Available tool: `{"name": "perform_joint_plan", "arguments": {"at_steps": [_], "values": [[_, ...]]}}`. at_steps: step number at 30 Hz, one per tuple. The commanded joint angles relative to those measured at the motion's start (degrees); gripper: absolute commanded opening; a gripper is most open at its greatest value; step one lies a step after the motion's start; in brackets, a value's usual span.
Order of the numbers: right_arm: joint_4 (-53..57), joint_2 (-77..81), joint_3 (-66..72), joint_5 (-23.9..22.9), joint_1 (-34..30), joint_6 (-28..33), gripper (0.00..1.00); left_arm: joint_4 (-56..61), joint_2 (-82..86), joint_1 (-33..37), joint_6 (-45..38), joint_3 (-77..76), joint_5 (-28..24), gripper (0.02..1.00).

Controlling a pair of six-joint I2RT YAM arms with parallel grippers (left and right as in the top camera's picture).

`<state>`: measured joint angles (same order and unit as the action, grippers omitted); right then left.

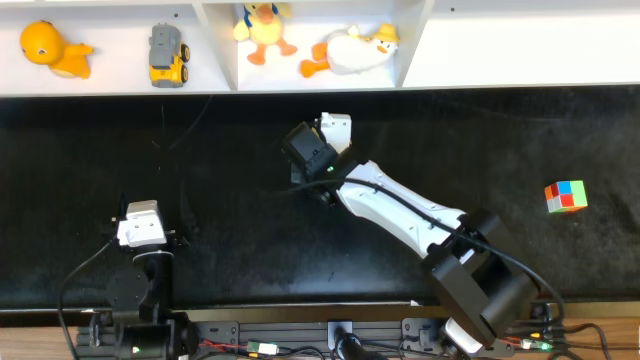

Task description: Store Toys

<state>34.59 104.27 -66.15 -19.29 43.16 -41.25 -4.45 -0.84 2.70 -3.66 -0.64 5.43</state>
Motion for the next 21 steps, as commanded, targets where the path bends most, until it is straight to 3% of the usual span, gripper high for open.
{"name": "perform_joint_plan", "arguments": {"at_steps": [1, 6, 21], "values": [[-1.05, 0.31, -1.97, -0.13, -0.59, 1.73, 0.91, 0.04, 0.68, -0.2, -1.46, 0.2, 0.68, 0.998], [-1.18, 0.35, -1.97, 1.73, -0.92, 5.33, 0.925, 0.04, 0.68, -0.2, -1.46, 0.2, 0.68, 0.998], [-0.55, 2.78, -1.97, 2.38, -1.62, 6.58, 0.928, 0.04, 0.68, -0.2, -1.46, 0.2, 0.68, 0.998]]}}
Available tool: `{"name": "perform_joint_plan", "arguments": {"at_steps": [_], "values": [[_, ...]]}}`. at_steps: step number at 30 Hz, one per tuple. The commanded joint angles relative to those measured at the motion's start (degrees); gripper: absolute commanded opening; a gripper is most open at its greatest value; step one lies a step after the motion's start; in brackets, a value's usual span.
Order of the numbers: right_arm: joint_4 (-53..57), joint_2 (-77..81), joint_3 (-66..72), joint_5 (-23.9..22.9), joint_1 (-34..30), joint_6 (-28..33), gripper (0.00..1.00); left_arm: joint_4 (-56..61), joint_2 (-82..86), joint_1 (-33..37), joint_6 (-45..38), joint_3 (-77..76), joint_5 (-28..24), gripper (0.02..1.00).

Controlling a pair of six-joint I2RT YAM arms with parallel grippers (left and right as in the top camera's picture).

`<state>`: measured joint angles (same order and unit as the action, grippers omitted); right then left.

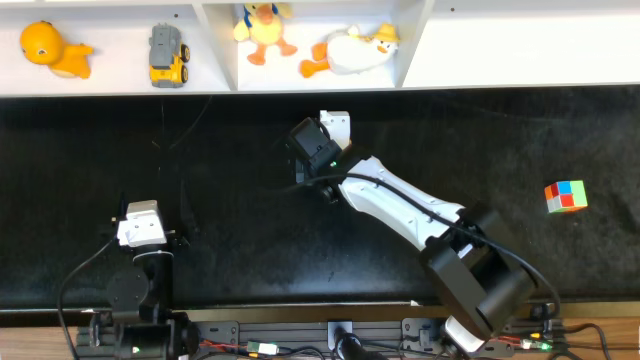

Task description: Store Toys

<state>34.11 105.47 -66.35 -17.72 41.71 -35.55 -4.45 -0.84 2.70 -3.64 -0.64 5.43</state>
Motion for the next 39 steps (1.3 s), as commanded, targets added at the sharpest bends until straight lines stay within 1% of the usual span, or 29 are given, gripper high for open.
{"name": "perform_joint_plan", "arguments": {"at_steps": [1, 5, 6, 7, 10, 11, 12, 14, 18, 20, 22, 23, 25, 26, 32, 37, 39], "values": [[-0.07, 1.75, -1.77, 0.87, -0.17, 0.87, 0.928, 0.04, 0.68, -0.2, -1.49, 0.2, 0.68, 0.998], [-0.07, 2.1, -1.77, 1.36, -0.17, 0.9, 0.912, 0.04, 0.68, -0.2, -1.49, 0.2, 0.68, 0.998], [-0.07, 2.1, -1.77, 1.36, -0.17, 0.9, 0.886, 0.04, 0.68, -0.2, -1.49, 0.2, 0.68, 0.998], [-0.07, 2.1, -1.77, 1.33, -0.17, 0.9, 0.787, 0.04, 0.68, -0.2, -1.49, 0.2, 0.68, 0.998], [-0.07, 2.12, -1.77, 1.22, -0.17, 0.9, 0.606, 0.04, 0.68, -0.2, -1.49, 0.2, 0.68, 0.998], [-0.09, 2.1, -1.77, 1.22, -0.17, 0.9, 0.492, 0.04, 0.68, -0.2, -1.49, 0.2, 0.66, 0.998], [-0.09, 2.1, -1.77, 1.22, -0.17, 0.9, 0.443, 0.04, 0.68, -0.2, -1.49, 0.2, 0.68, 0.998], [-0.09, 2.1, -1.77, 1.22, -0.17, 0.9, 0.397, 0.04, 0.68, -0.2, -1.49, 0.2, 0.66, 0.998], [-0.17, 2.1, -1.77, 1.2, -0.07, 0.9, 0.358, 0.04, 0.68, -0.2, -1.49, 0.2, 0.68, 0.998], [-0.37, 2.1, -1.77, 1.2, -0.04, 0.9, 0.316, 0.04, 0.68, -0.2, -1.49, 0.2, 0.68, 0.998], [-0.57, 2.1, -1.77, 1.18, -0.04, 0.9, 0.297, 0.04, 0.68, -0.2, -1.49, 0.2, 0.66, 0.998], [-0.61, 2.1, -1.77, 1.18, -0.04, 0.9, 0.248, 0.04, 0.68, -0.2, -1.49, 0.2, 0.68, 0.998], [-0.72, 2.1, -1.77, 1.18, -0.04, 0.92, 0.191, 0.04, 0.68, -0.2, -1.49, 0.2, 0.68, 0.998], [-0.74, 2.1, -1.77, 1.18, -0.04, 0.9, 0.148, 0.04, 0.68, -0.2, -1.49, 0.2, 0.68, 0.998], [-0.48, 1.29, -1.75, 1.03, 0.44, 0.92, 0.13, 0.04, 0.68, -0.2, -1.49, 0.2, 0.68, 0.998], [2.58, -2.62, -1.57, -2.75, 1.57, 0.87, 0.13, 0.04, 0.68, -0.2, -1.49, 0.2, 0.68, 0.998], [3.98, -4.83, -0.83, -3.45, 1.75, 0.87, 0.128, 0.04, 0.68, -0.2, -1.49, 0.2, 0.66, 0.998]]}}
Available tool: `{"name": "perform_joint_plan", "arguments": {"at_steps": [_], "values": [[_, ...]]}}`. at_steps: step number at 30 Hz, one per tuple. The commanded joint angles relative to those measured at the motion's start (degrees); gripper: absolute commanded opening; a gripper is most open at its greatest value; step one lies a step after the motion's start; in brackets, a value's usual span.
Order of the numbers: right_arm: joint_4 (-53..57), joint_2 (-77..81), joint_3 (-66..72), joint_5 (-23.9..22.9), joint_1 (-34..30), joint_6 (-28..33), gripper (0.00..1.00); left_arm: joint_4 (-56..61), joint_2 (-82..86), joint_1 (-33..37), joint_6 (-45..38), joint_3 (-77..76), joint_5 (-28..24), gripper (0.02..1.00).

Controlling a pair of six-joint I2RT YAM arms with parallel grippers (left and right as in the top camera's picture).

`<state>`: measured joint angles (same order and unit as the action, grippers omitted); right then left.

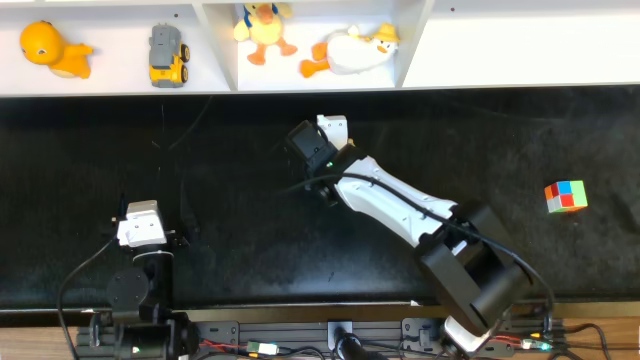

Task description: Store Toys

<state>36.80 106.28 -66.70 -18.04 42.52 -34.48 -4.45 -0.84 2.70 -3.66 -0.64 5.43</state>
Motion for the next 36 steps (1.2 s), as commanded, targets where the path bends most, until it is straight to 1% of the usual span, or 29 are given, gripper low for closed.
{"name": "perform_joint_plan", "arguments": {"at_steps": [1, 5, 9, 11, 14, 17, 21, 25, 28, 34, 36], "values": [[1.88, -6.97, 0.28, -3.28, 0.96, -0.2, 0.128, 0.04, 0.68, -0.2, -1.46, 0.2, 0.68, 0.998], [2.05, -12.81, 5.11, -3.93, 0.94, -0.28, 0.112, 0.04, 0.68, -0.2, -1.46, 0.2, 0.68, 0.998], [2.19, -21.27, 12.26, -4.92, -0.02, -1.95, 0.106, 0.04, 0.68, -0.2, -1.46, 0.2, 0.68, 0.998], [2.23, -25.59, 15.93, -4.83, -1.77, -3.3, 0.088, 0.04, 0.68, -0.2, -1.46, 0.2, 0.68, 0.998], [2.47, -32.11, 21.07, -3.13, -5.88, -3.23, 0.073, 0.04, 0.68, -0.2, -1.46, 0.2, 0.66, 0.998], [4.98, -37.07, 23.63, -2.93, -10.36, -3.02, 0.066, 0.04, 0.68, -0.2, -1.46, 0.2, 0.68, 0.998], [8.2, -41.31, 23.76, -2.08, -17.51, 2.45, 0.049, 0.04, 0.68, -0.2, -1.46, 0.2, 0.68, 0.998], [7.93, -43.28, 23.56, 1.05, -24.52, 9.31, 0.042, 0.04, 0.68, -0.2, -1.46, 0.2, 0.66, 0.998], [8.39, -43.41, 22.32, 2.51, -27.65, 14.36, 0.045, 0.04, 0.68, -0.2, -1.46, 0.2, 0.66, 0.998], [9.14, -41.68, 17.05, 2.64, -32.2, 26.73, 0.053, 0.04, 0.68, -0.2, -1.46, 0.2, 0.66, 0.998], [9.33, -40.11, 14.27, 3.48, -34.4, 30.69, 0.053, 0.04, 0.68, -0.2, -1.46, 0.2, 0.68, 0.998]]}}
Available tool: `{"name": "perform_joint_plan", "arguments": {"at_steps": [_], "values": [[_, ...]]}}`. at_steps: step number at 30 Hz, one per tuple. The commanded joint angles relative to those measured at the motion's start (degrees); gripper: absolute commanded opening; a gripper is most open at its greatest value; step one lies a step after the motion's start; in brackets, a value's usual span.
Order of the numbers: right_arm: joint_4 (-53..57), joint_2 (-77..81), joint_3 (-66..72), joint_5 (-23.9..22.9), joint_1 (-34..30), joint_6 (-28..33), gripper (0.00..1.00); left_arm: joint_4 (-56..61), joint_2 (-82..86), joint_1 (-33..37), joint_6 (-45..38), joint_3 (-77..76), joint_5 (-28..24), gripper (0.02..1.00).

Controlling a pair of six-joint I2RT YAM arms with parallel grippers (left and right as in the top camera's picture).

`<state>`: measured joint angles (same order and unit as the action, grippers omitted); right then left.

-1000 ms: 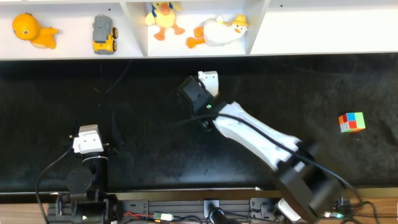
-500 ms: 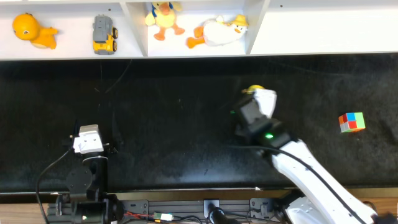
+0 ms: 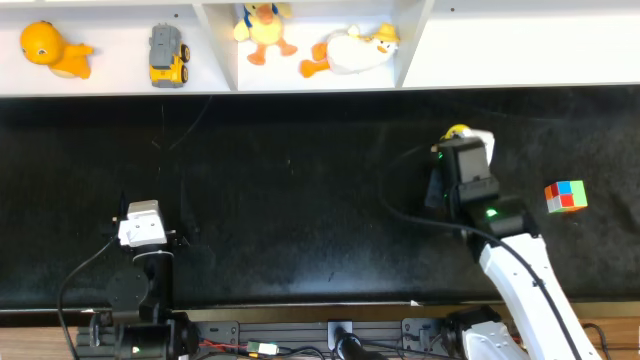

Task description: Store Toys

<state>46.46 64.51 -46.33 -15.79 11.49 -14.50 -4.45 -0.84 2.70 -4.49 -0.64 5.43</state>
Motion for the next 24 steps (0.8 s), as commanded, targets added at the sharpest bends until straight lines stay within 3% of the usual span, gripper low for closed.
{"name": "perform_joint_plan", "arguments": {"at_steps": [1, 9, 13, 24], "values": [[-0.26, 2.49, -7.5, 1.36, -4.2, 12.07, 0.053, 0.04, 0.68, -0.2, -0.63, 0.2, 0.66, 0.998], [-0.68, 12.52, -18.32, 1.55, -6.32, 18.95, 0.045, 0.04, 0.68, -0.2, -0.63, 0.2, 0.68, 0.998], [-3.37, 18.32, -22.16, 4.28, -6.32, 21.92, 0.042, 0.04, 0.68, -0.2, -0.63, 0.2, 0.68, 0.998], [-6.43, 32.48, -34.12, 6.91, -6.32, 26.14, 0.053, 0.04, 0.68, -0.2, -0.63, 0.2, 0.68, 0.998]]}}
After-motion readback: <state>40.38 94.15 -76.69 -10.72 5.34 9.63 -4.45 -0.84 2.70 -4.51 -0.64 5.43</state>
